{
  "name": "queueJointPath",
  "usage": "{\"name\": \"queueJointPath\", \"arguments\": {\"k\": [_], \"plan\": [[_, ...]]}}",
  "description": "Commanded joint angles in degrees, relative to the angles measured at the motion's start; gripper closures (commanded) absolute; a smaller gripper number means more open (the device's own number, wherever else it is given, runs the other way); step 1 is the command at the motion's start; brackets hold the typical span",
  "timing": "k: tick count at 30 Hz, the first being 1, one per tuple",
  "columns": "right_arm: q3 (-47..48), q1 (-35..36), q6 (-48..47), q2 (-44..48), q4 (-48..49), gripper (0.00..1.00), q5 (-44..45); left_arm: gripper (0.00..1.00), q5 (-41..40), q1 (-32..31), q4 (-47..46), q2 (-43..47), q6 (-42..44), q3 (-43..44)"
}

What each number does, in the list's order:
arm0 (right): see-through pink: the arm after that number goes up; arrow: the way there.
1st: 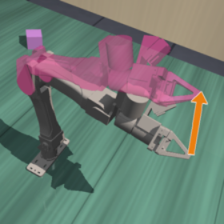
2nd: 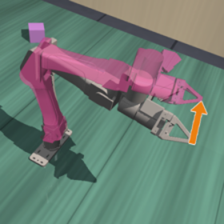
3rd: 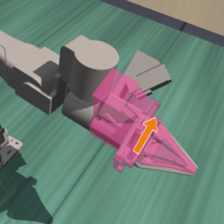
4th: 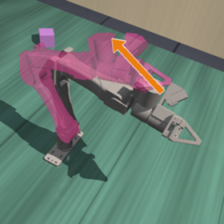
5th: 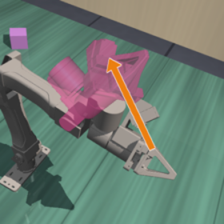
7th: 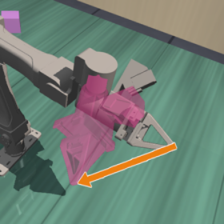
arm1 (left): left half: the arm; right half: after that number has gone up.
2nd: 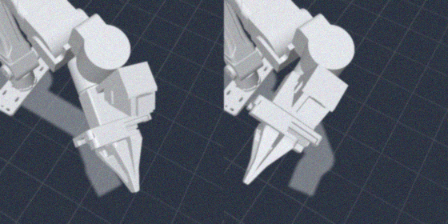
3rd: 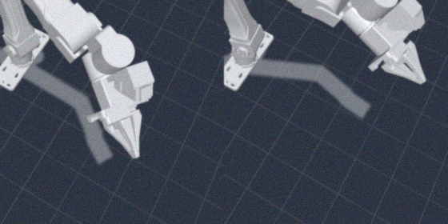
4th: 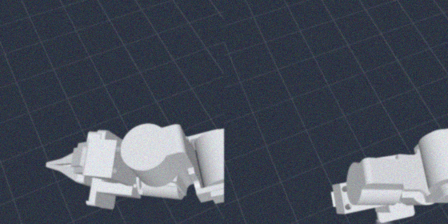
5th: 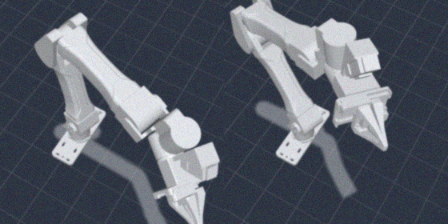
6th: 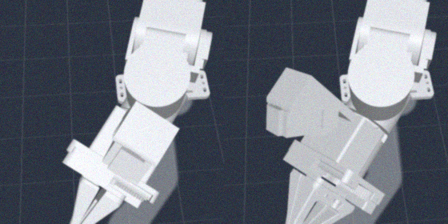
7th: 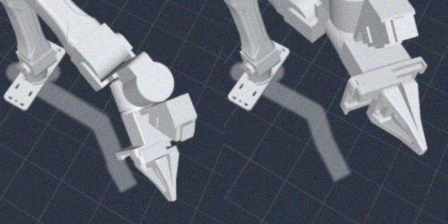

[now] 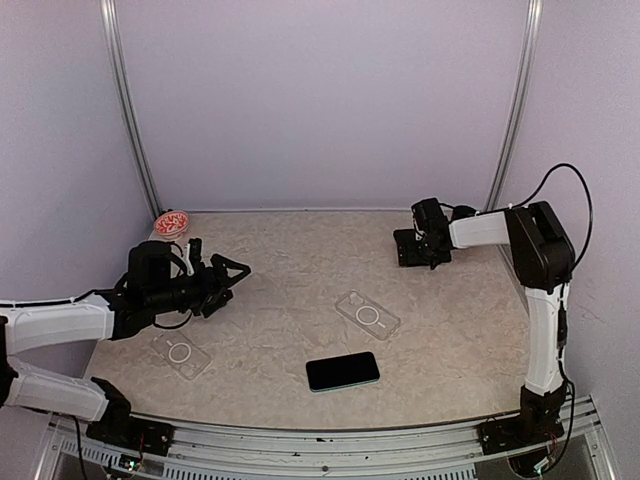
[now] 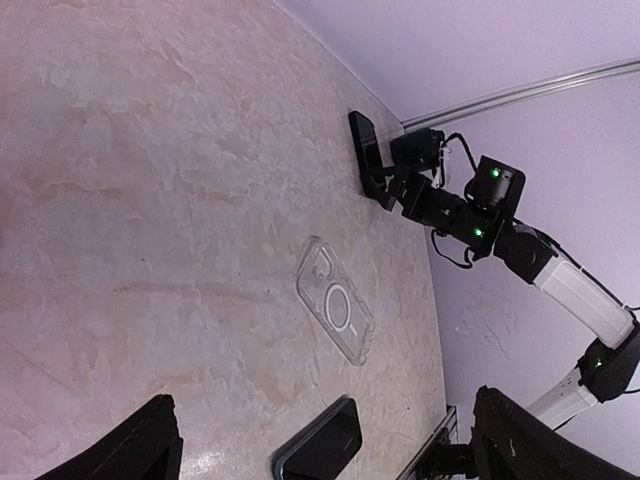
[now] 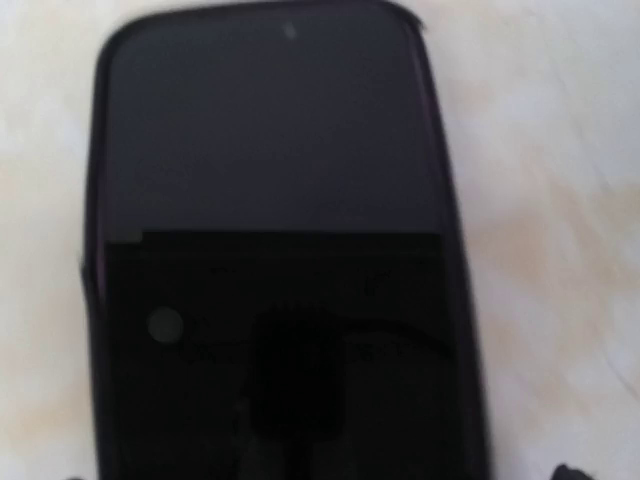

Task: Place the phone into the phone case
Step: Place the phone with the phone case at the corner of the board, then pick up the phone at the center of the board.

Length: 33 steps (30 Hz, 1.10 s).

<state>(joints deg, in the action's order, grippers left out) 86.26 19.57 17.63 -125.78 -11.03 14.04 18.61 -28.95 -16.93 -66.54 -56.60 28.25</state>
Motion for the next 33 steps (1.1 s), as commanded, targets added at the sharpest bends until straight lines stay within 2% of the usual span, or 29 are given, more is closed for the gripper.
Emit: {"name": "queueJointPath", "arguments": {"k": [1, 5, 9, 13, 17, 21, 25, 33], "plan": [[-5.71, 2.22, -2.15, 10.95, 0.07, 0.0, 2.86, 0.01, -4.49, 0.45, 6.22, 3.64, 5.64, 2.68], [-11.18, 6.29, -4.46, 19.42, 0.56, 0.01, 3.49, 0.01, -3.23, 4.0, 8.02, 7.01, 6.84, 1.56], [-16.51, 10.89, -5.45, 26.92, 0.44, 0.01, -0.11, 0.01, -2.5, 8.35, 11.69, 9.31, 7.79, 1.76], [-22.95, 15.98, -9.56, 34.22, 3.34, 0.01, -8.61, 0.01, -3.61, 10.19, 16.18, 11.08, 9.61, 2.82], [-28.87, 21.01, -15.34, 40.81, 5.23, 0.01, -15.29, 0.01, -2.03, 10.49, 16.75, 11.78, 9.99, 1.86], [-34.05, 24.76, -23.2, 45.38, 4.76, 0.01, -22.38, 0.01, 0.89, 10.47, 13.76, 12.17, 7.15, -2.74], [-40.89, 28.18, -30.33, 49.9, 6.89, 0.01, -34.41, 0.01, 1.51, 10.33, 10.26, 13.91, 4.85, -7.14], [-47.94, 29.51, -37.57, 50.45, 13.31, 0.01, -40.32, 0.01, 1.52, 8.79, 8.85, 17.43, 3.01, -10.01]]}}
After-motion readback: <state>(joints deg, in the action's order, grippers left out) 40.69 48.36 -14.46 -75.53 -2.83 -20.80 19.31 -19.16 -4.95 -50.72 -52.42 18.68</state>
